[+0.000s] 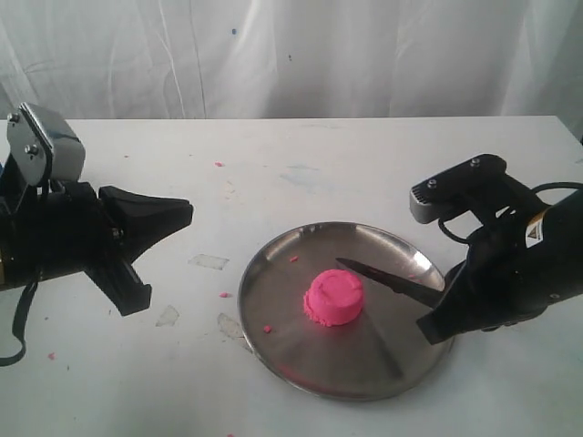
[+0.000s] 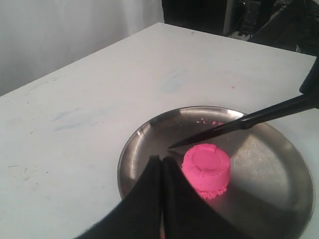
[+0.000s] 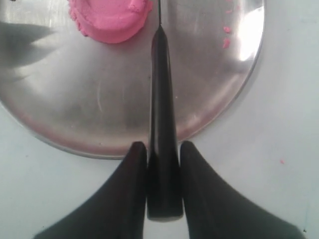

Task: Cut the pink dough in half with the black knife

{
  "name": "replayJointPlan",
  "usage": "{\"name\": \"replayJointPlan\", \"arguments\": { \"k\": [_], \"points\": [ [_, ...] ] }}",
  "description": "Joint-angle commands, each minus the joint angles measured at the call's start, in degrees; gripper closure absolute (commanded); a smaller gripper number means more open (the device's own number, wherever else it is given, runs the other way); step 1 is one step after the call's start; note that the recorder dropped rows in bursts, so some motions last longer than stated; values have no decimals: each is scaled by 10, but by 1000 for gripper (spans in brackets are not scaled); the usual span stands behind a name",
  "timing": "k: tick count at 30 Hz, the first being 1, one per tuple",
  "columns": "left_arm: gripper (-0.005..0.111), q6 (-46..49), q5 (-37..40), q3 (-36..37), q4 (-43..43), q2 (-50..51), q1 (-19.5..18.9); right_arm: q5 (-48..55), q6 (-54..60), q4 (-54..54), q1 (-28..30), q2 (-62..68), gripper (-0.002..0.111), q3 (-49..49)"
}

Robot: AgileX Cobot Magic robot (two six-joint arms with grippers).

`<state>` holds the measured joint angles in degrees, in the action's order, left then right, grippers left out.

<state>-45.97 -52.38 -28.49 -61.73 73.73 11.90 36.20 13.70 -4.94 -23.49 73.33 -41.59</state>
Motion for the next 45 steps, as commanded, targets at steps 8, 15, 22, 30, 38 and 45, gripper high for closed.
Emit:
{"name": "replayJointPlan", "arguments": {
  "k": [8, 15, 22, 30, 38, 45],
  "points": [
    [107, -5, -5, -3, -1, 2, 2, -38, -13, 21, 7, 68, 108, 25],
    [107, -5, -5, -3, -1, 2, 2, -40, -13, 19, 7, 113, 108, 28],
    [107, -5, -5, -3, -1, 2, 2, -10, -13, 19, 7, 145, 103, 28],
    [107, -7, -5, -3, -1, 2, 2, -16, -13, 19, 7, 155, 90, 28],
    [107, -7, -5, -3, -1, 2, 2, -20, -13, 19, 7, 167, 82, 28],
    [107, -7, -5, -3, -1, 2, 2, -25, -13, 19, 7, 170, 83, 28]
  ]
}}
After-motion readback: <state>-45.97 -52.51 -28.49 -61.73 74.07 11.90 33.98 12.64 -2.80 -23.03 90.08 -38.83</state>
